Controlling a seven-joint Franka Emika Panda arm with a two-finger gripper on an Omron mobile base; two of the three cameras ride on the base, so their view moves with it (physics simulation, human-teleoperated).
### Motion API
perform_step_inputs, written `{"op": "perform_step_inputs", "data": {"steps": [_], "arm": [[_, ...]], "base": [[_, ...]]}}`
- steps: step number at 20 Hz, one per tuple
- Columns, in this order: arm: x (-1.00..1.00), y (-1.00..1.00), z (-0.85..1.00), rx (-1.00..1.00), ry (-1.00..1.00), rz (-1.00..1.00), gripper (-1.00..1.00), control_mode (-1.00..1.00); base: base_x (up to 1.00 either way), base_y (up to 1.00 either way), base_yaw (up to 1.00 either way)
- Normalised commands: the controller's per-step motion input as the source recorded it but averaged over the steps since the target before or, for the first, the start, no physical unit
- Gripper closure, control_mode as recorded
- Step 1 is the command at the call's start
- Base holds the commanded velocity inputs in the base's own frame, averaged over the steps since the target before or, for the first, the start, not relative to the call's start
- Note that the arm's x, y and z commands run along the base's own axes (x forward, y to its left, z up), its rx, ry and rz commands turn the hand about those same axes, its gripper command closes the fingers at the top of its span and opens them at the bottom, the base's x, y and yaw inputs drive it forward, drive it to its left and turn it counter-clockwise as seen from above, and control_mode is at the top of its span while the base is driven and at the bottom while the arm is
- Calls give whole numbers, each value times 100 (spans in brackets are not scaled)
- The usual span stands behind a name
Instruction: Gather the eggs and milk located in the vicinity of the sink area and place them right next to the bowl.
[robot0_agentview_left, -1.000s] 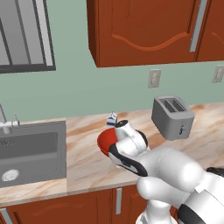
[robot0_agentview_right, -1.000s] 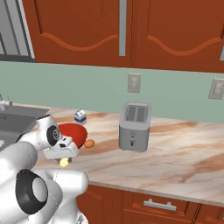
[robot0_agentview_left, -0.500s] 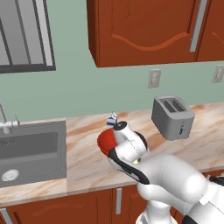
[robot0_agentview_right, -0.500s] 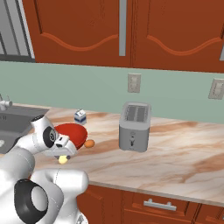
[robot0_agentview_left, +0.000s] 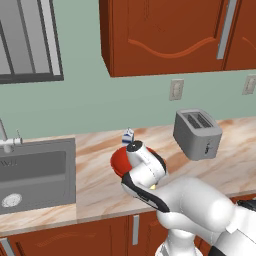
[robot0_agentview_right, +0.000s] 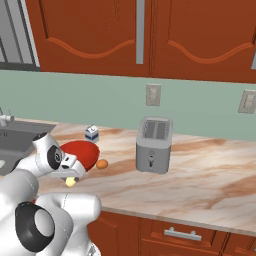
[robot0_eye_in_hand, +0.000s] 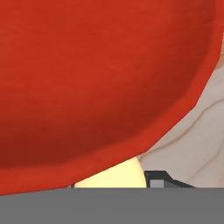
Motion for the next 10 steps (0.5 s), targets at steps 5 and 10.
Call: {"op": "perform_step_inputs", "data": {"steps": [5,10], "arm": [[4,-9,-24,0,0,0,100,-100],[0,-4,-14,0,0,0,100,-100]], "base": [[0,0,0],[0,0,0]]}}
